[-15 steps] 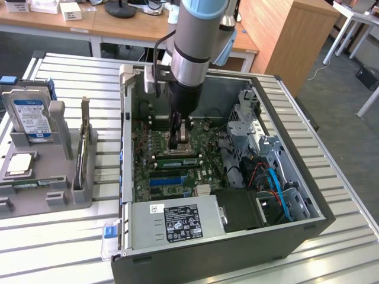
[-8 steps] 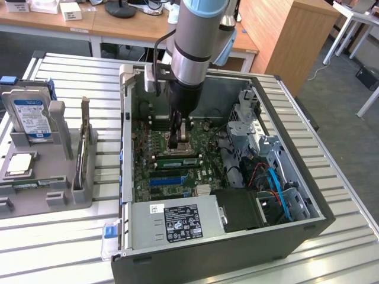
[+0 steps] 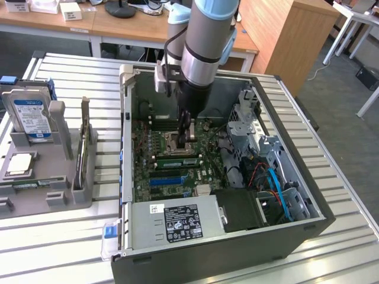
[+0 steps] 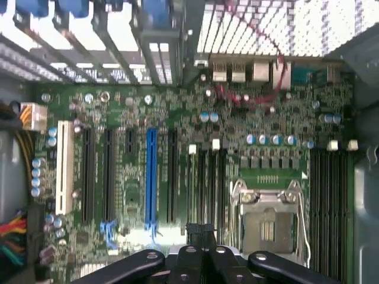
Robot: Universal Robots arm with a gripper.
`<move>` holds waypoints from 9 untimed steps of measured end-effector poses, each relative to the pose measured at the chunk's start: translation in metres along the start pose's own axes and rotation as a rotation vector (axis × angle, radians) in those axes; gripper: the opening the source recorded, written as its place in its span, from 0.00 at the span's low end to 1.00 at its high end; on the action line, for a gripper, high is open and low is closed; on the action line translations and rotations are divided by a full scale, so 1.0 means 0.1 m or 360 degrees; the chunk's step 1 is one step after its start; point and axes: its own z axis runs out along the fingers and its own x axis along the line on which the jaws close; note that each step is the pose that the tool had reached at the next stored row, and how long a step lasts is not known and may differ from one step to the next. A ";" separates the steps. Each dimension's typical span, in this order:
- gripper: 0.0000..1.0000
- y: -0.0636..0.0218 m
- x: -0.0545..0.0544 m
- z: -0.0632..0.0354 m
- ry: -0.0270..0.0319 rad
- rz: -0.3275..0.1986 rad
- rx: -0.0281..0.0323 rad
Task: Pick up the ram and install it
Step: 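Press down the ram until it locks into place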
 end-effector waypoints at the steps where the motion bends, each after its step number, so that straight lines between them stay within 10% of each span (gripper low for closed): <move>1: 0.11 -0.030 0.00 -0.001 0.00001 0.0000 -0.00002; 9: 0.11 -0.154 0.00 -0.006 0.00001 0.0000 -0.00001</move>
